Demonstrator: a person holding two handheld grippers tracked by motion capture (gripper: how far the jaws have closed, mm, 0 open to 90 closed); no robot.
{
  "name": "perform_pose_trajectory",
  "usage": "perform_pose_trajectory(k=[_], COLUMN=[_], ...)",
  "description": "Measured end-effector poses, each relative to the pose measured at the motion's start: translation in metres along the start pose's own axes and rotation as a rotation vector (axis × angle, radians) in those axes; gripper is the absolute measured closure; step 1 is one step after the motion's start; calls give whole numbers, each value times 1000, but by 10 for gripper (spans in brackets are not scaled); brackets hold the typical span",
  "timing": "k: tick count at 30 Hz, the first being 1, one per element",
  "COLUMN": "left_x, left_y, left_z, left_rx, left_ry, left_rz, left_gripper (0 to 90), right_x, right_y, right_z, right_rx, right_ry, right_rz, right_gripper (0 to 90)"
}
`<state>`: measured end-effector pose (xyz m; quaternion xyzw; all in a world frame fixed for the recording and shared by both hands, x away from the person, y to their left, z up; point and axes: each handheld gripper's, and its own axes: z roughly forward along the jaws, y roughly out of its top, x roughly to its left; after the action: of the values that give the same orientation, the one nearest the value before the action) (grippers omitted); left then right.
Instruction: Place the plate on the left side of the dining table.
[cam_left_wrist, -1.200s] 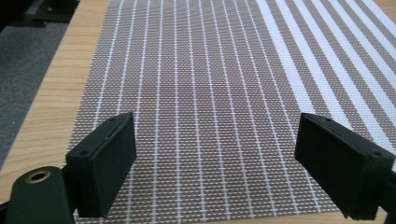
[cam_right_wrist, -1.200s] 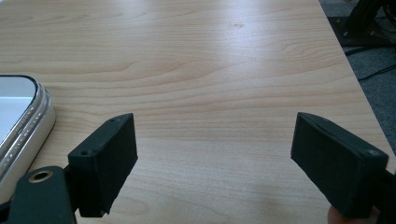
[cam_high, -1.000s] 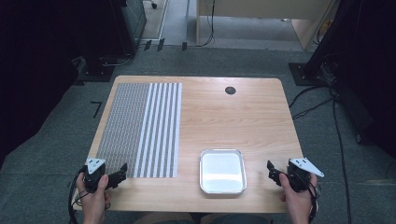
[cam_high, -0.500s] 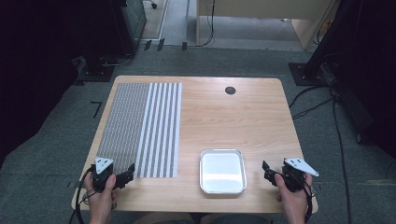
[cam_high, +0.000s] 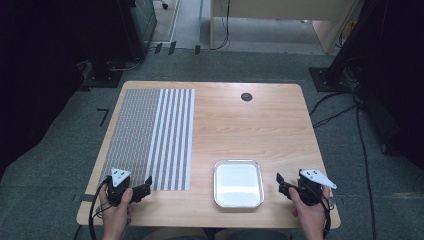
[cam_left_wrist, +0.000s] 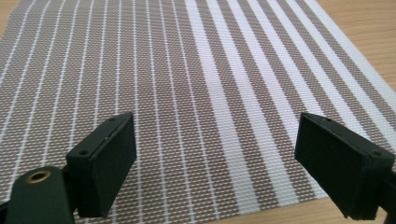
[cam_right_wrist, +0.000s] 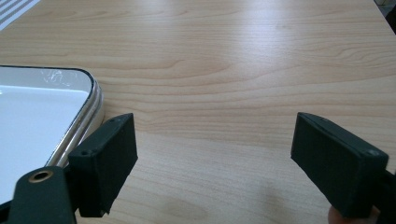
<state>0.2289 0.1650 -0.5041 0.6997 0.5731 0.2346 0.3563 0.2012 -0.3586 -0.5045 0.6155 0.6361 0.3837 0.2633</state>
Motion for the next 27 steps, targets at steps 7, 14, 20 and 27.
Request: perform_pose_trajectory(k=[7,14,20,27], left_x=[-11,-22,-31,-40], left_y=[0,2,2,3], left_z=[2,4,6,6], left_rx=[3,6,12,0], left_ry=[-20,-25,-26,-61], left_rz=[15,16,34,35], left_gripper=[128,128,128,137], right_x=[5,10,13,18], right_y=[0,1,2,1], right_z=[1,1,2,2], right_rx=[-9,-23,-27,-29], right_ry=[4,-7,0,14], right_rz=[-10,-14,-10,-17], right_gripper=[147,162,172,183])
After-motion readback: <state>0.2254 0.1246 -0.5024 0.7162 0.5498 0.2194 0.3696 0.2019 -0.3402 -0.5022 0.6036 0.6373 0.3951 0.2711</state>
